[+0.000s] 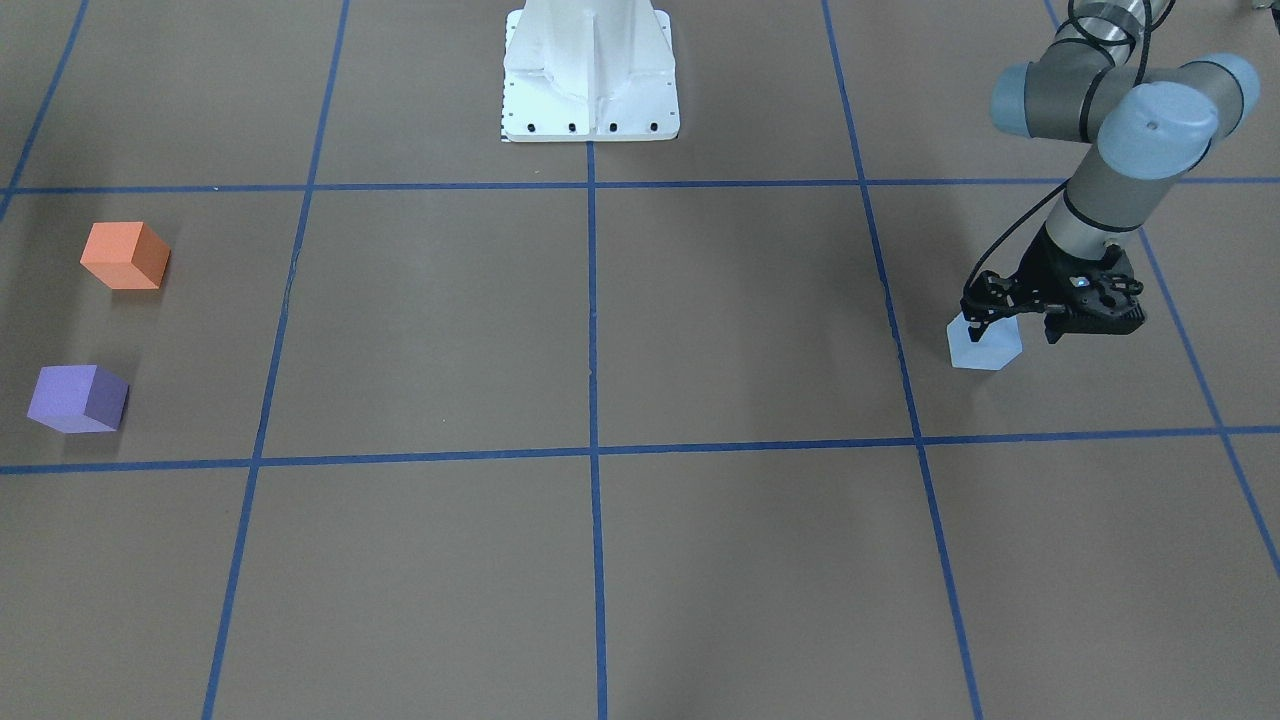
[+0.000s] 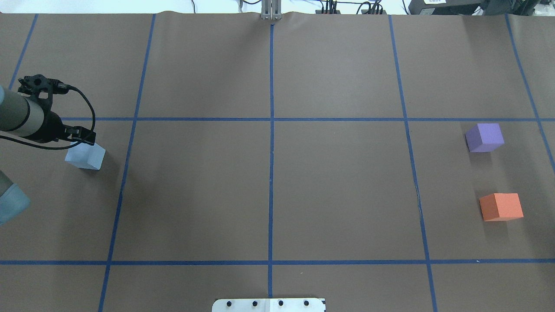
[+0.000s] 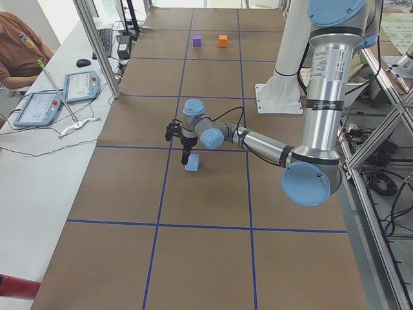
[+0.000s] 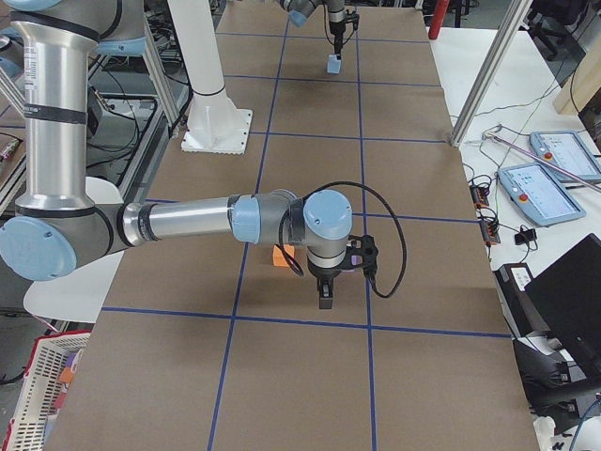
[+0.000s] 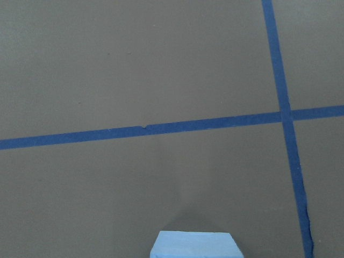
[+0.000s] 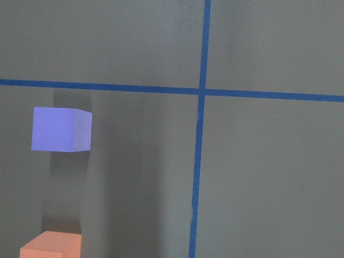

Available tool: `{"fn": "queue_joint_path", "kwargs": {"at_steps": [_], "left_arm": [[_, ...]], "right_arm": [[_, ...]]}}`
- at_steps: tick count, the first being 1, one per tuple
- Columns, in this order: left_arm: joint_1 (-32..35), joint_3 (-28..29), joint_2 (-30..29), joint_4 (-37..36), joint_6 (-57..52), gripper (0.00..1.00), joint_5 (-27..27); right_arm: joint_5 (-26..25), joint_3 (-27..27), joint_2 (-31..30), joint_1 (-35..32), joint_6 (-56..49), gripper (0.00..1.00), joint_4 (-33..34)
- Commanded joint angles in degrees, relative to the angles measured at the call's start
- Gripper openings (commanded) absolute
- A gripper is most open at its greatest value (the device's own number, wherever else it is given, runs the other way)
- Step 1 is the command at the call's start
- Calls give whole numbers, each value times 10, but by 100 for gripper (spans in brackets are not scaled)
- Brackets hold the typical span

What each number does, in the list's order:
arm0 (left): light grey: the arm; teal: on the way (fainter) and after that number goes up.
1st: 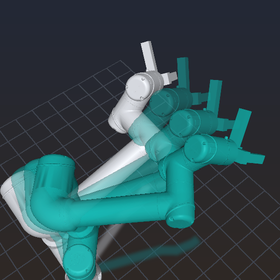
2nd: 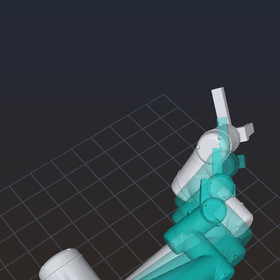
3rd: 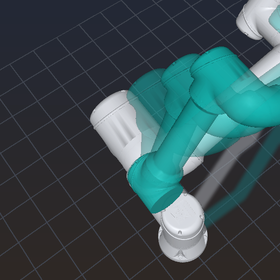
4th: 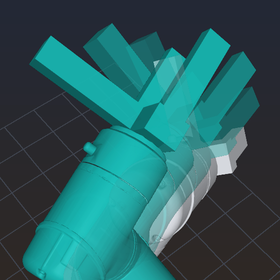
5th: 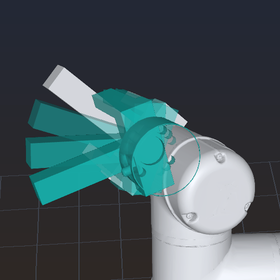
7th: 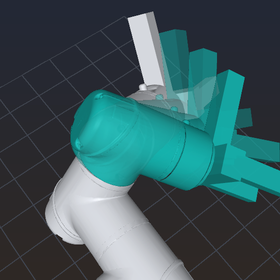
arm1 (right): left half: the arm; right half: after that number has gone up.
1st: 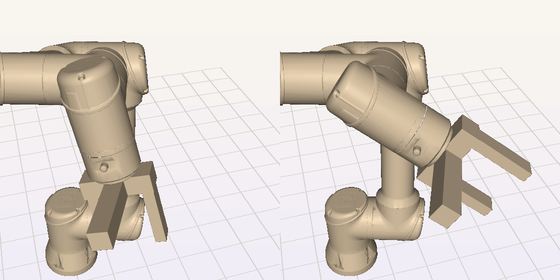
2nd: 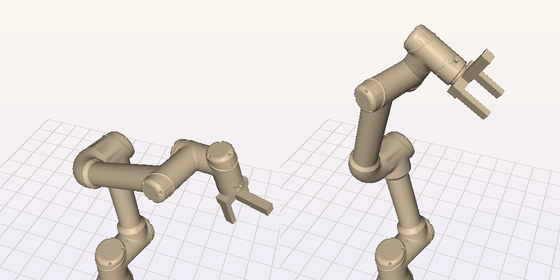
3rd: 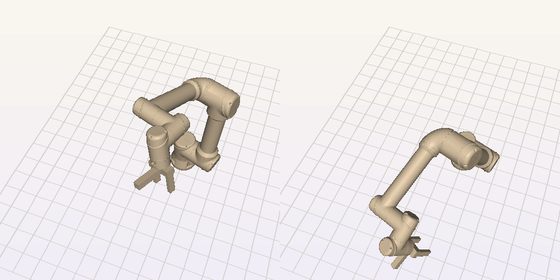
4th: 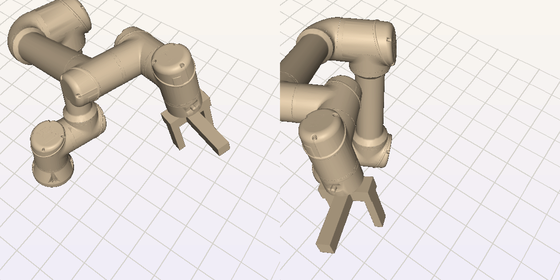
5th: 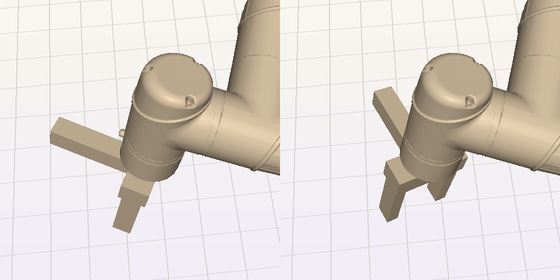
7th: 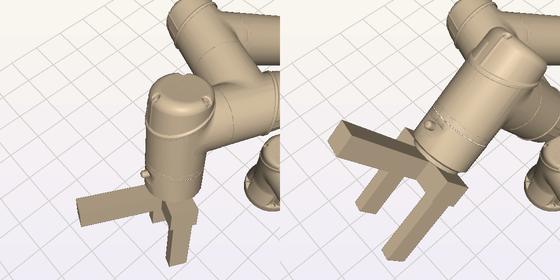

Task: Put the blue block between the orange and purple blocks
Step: 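Lower the left gripper onto the light blue cube and close it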

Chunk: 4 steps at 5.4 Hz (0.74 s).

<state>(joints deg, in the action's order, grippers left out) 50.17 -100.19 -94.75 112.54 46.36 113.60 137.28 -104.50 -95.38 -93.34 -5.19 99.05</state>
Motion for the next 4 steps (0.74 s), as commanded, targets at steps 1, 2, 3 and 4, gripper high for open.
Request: {"fn": "queue_joint_path", "kwargs": {"at_steps": [1,2,3,4], "left_arm": [[-12,7,0,0,2,100,1],[-18,10,0,0,2,100,1],[-34,28,0,1,1,100,1],[-44,31,0,1,2,100,1]], "right_arm": [[-1,2,3,0,0,99,0],[-1,2,3,0,0,99,1],[0,2,3,0,0,99,1],[0,3,3,0,0,99,1]]}}
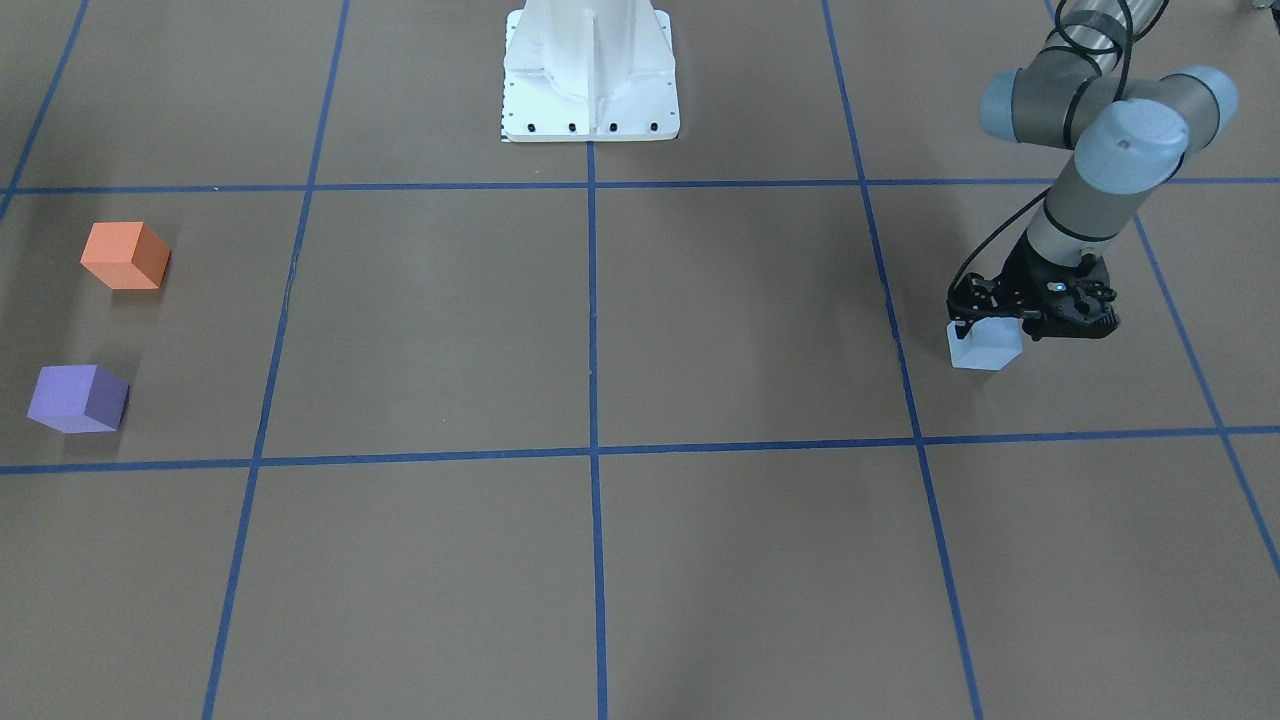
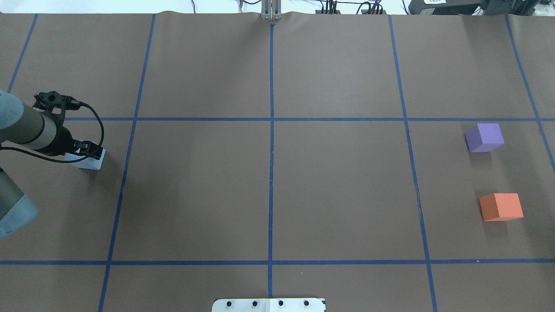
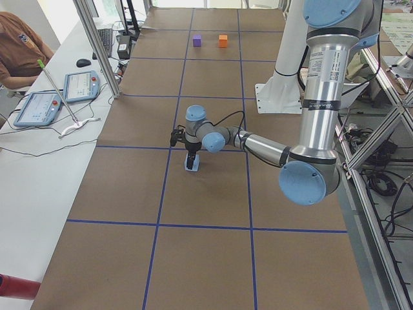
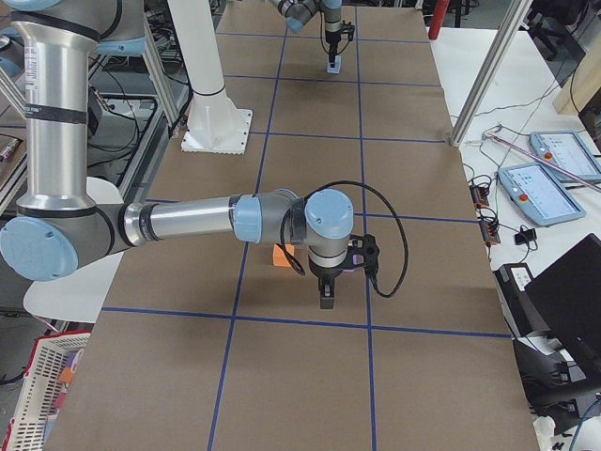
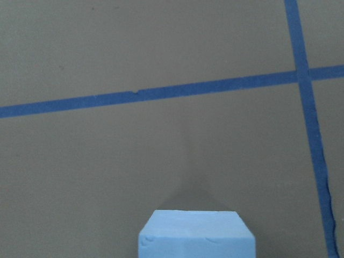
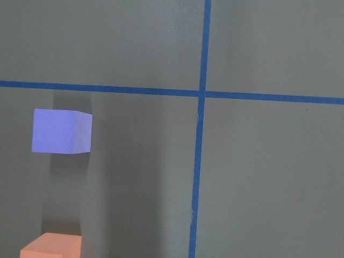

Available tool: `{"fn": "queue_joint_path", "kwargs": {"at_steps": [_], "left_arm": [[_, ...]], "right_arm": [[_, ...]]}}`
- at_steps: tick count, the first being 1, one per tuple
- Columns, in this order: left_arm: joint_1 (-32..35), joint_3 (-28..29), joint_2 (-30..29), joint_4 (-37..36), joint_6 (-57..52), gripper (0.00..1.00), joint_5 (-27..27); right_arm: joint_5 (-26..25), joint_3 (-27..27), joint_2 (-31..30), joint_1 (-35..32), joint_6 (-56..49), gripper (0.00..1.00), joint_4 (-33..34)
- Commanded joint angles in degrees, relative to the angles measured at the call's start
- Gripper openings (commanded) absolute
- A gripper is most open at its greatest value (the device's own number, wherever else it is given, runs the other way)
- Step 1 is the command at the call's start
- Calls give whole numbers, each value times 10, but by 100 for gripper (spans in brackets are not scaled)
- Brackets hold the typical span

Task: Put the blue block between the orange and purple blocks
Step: 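Lower the left gripper onto the light blue cube and close it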

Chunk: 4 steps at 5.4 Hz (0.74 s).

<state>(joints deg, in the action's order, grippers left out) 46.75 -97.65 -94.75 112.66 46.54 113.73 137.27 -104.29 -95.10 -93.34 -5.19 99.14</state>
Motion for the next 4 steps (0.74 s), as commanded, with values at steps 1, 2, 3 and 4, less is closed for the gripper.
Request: {"fn": "queue_joint_path", "kwargs": {"at_steps": [1,2,3,4], "left_arm": [[-10,-2,0,0,2,76,2],[-8,-5,2,-1,23,1,49],[4,-63,17,-12,24,0,93],[39,-118,3,-98,24,0,111]], "right_arm": [[0,0,0,0,-1,99,0],[1,-2,0,0,0,99,0],[2,-6,1,0,-1,99,-1],[3,-8,3,0,0,99,-1]]}}
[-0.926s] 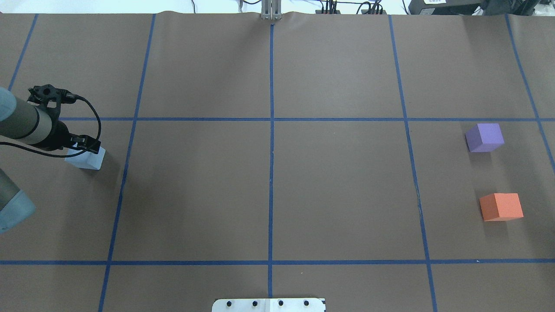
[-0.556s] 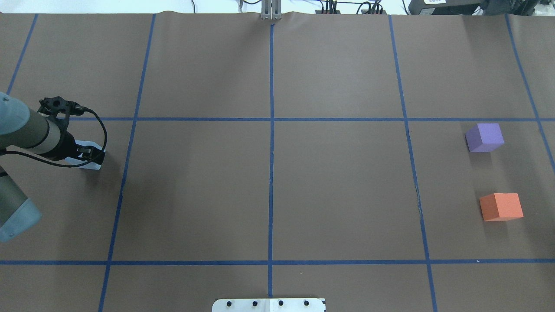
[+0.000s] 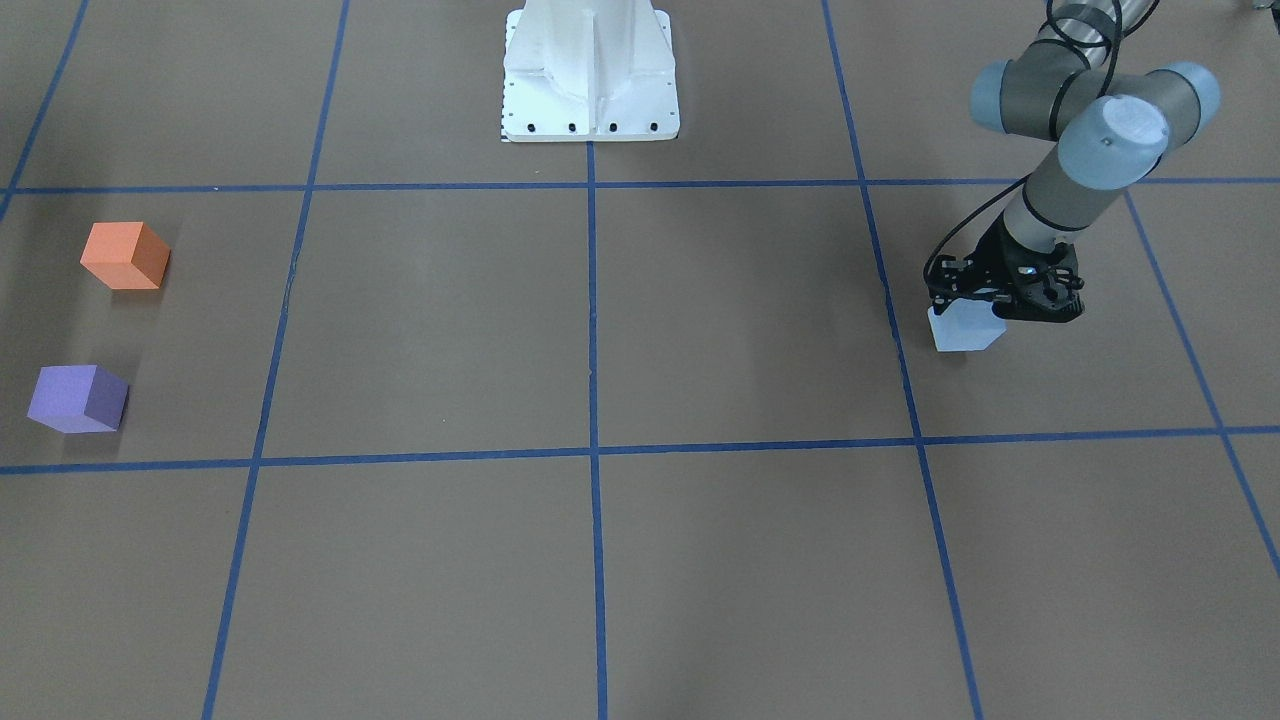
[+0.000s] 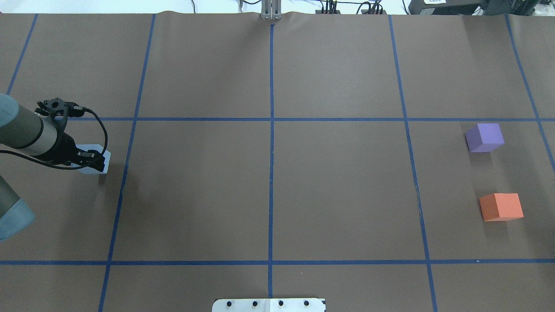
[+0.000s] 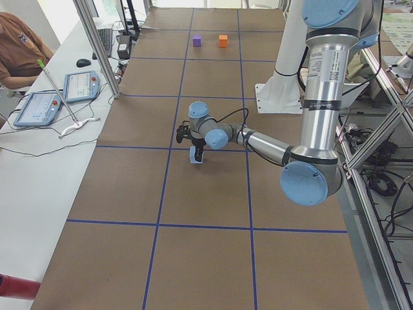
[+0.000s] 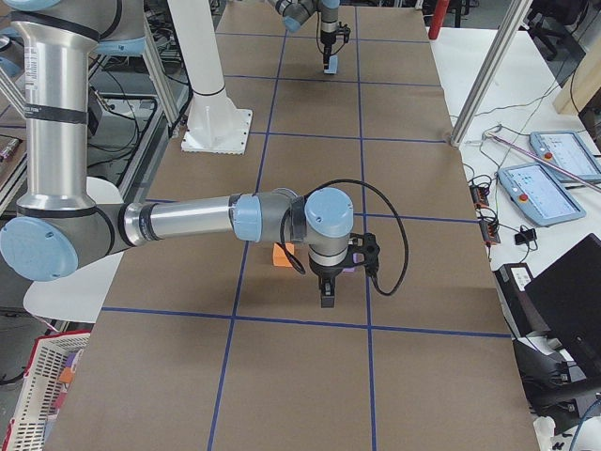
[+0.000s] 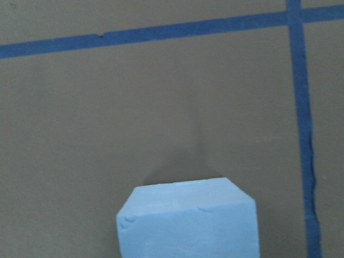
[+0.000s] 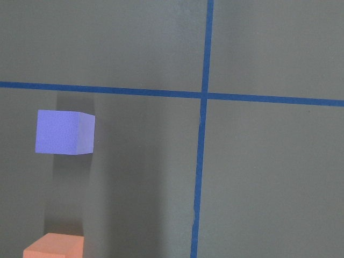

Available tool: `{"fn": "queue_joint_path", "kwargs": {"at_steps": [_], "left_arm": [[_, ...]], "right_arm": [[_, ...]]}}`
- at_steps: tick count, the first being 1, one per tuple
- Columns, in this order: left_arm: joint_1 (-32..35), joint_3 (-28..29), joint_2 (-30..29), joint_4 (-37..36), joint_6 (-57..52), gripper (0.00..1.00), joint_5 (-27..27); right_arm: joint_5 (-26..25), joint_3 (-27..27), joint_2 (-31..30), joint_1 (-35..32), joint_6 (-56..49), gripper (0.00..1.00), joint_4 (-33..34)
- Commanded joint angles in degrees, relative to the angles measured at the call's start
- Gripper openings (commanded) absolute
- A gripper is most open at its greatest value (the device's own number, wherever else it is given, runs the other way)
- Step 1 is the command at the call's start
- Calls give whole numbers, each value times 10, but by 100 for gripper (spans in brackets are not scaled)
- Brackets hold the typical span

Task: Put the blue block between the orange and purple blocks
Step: 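Lower the left gripper onto the light blue cube and close it, then carry the light blue cube with the left gripper toward the table center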

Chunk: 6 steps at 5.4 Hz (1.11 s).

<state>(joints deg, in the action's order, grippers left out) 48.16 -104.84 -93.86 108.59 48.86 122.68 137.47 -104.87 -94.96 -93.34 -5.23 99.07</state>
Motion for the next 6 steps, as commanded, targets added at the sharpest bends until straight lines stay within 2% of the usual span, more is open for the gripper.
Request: {"fn": "queue_joint_path", "kwargs": {"at_steps": [1,2,3,4,6], "left_arm": [[25,-61,-80,-134,25,0,20],[19,-35,-176,-159,102,0,19],[-37,-6,-255,-163,159,0,5],[-86,42,-318,-163,169,0,-76],[-144,236,-490,-160,166,0,-158]], "right_arm": [[1,-1,-1,2,0,100,1],[0,-1,-1,2,0,99,1],[-2,0,0,2,1,99,0],[-1,-2,1,2,1,99,0],[0,-2,2,3,2,99,0]]}}
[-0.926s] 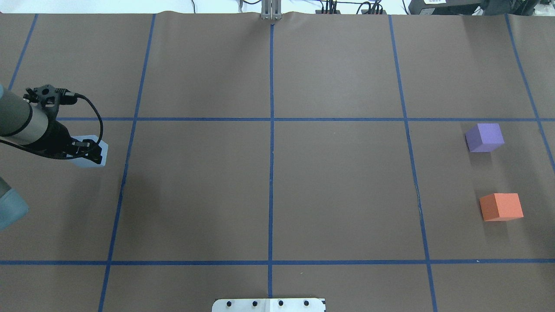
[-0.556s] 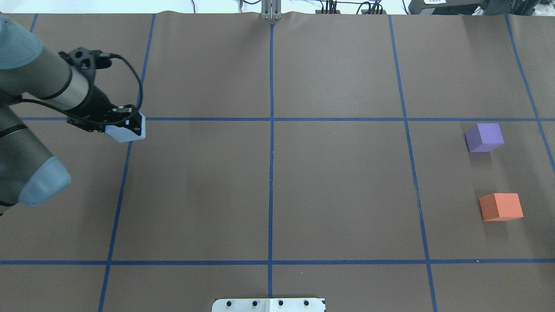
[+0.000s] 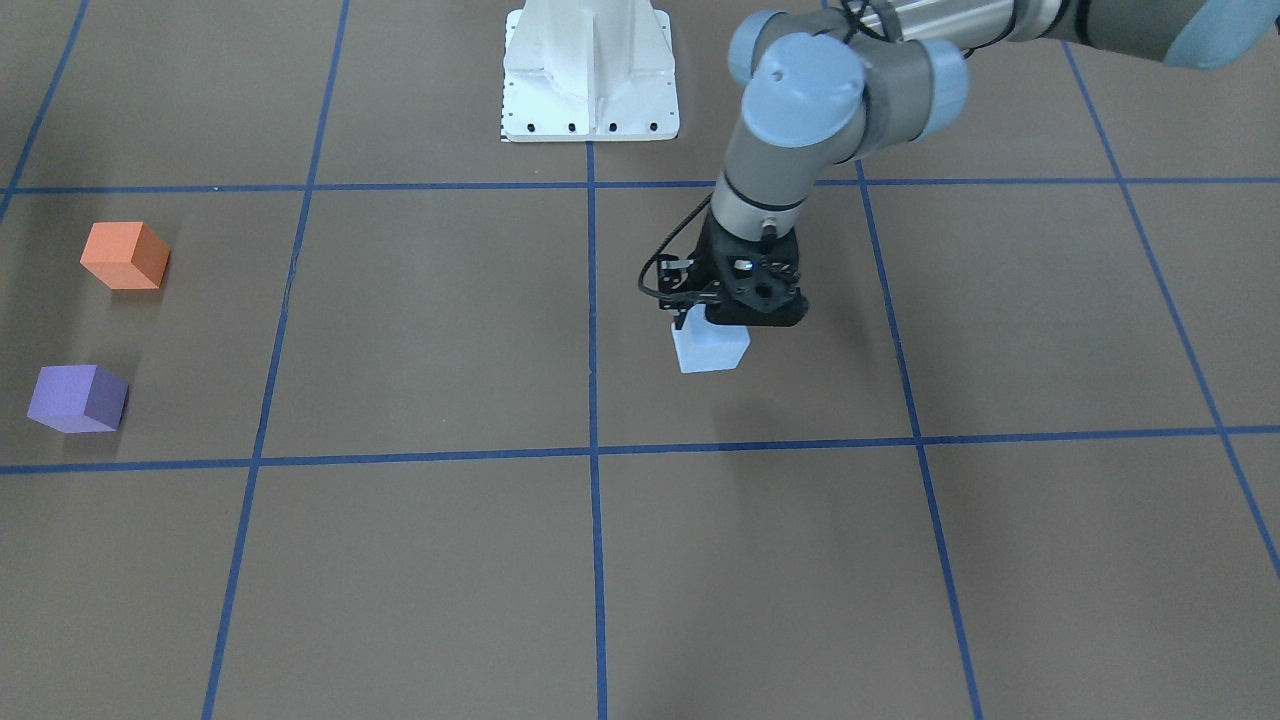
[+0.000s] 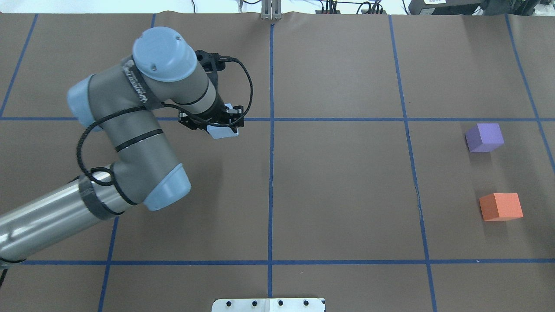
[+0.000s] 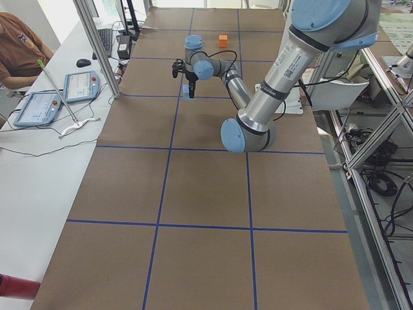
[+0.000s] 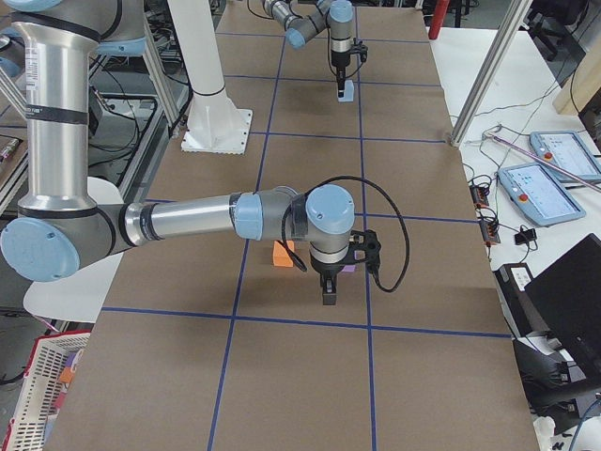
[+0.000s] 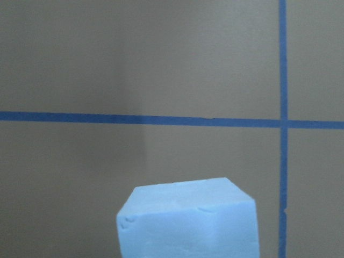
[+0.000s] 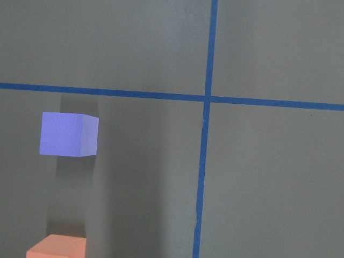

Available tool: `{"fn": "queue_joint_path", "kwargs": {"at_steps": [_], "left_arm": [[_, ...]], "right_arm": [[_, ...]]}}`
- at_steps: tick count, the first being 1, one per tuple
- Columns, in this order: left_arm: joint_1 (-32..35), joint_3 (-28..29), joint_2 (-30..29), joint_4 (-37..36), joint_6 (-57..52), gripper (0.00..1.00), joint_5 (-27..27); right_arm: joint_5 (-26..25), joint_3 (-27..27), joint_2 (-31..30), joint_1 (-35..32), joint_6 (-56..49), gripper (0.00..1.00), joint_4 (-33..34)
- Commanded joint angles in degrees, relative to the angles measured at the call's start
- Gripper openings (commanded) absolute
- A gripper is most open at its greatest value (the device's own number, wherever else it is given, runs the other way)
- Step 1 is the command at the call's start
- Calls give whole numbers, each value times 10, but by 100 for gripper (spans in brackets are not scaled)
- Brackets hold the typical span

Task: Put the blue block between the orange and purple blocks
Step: 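Carry the light blue cube with the left gripper toward the table center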

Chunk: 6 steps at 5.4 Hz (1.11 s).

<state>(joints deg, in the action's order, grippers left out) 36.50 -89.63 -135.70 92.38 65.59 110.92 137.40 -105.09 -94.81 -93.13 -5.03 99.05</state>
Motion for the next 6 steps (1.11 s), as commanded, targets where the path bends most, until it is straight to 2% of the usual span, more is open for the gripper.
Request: {"fn": "queue_joint_path", "kwargs": {"at_steps": [1,4,5,6], "left_arm": [[-49,122,-98,8,-1,0,-70],[-66,141,-97,10,0,0,-73],[-67,145,-97,11,-1,30,-73],[-67,147,-95,10,-7,55,-73]], "right_arm": [[1,1,1,1,0,99,0],[0,3,4,1,0,99,0],[1,3,4,1,0,99,1],[1,3,4,1,-1,99,0]]}}
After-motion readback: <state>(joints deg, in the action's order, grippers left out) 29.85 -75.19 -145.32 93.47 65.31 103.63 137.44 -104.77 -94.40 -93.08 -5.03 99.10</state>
